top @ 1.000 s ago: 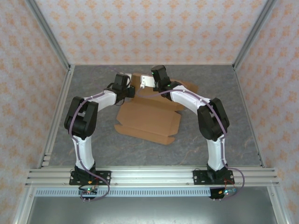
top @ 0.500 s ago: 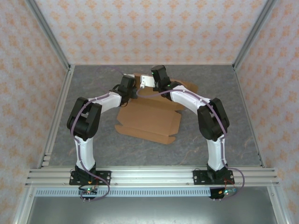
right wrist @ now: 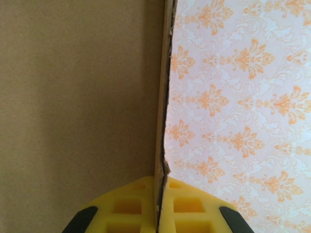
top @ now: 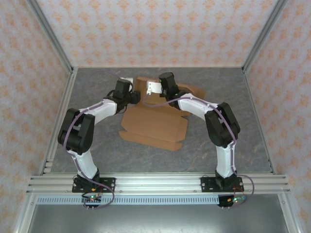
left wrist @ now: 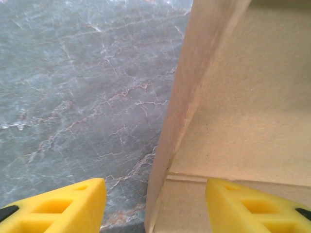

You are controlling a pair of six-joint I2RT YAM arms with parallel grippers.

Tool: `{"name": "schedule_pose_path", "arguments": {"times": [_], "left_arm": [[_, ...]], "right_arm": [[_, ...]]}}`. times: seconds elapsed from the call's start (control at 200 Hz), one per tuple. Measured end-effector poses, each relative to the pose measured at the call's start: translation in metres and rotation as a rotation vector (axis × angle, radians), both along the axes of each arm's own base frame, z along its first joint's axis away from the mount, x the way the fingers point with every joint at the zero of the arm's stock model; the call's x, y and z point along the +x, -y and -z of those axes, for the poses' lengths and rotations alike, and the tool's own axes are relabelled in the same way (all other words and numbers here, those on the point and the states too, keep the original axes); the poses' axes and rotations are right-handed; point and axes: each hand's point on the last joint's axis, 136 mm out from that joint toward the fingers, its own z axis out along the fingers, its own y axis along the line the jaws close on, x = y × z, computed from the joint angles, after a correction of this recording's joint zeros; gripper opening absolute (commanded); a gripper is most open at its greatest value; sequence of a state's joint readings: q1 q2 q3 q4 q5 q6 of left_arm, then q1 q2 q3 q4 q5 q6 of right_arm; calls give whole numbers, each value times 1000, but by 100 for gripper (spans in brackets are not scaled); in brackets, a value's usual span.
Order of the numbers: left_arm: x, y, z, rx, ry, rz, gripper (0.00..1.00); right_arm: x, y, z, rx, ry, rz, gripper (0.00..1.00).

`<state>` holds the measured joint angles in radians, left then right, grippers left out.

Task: Fold the paper box

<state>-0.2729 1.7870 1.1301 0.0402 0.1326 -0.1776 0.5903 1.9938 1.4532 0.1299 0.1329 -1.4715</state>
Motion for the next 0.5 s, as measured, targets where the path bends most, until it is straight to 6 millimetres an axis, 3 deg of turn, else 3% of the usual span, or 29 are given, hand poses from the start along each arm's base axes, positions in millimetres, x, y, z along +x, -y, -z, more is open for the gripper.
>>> {"name": "schedule_pose_path", "arguments": {"times": [0.135, 0.365, 0.5], "left_arm": [[-8, -8, -18, -23, 29, 1, 58], [-34, -21, -26, -34, 21, -15, 58], [-49, -32, -41, -46, 38, -43, 61]], "right_arm": [[-4, 0, -2, 3, 43, -16, 4], [-12, -12, -8, -12, 142, -67, 4], [-18, -20, -10, -20, 203, -96, 4]]}}
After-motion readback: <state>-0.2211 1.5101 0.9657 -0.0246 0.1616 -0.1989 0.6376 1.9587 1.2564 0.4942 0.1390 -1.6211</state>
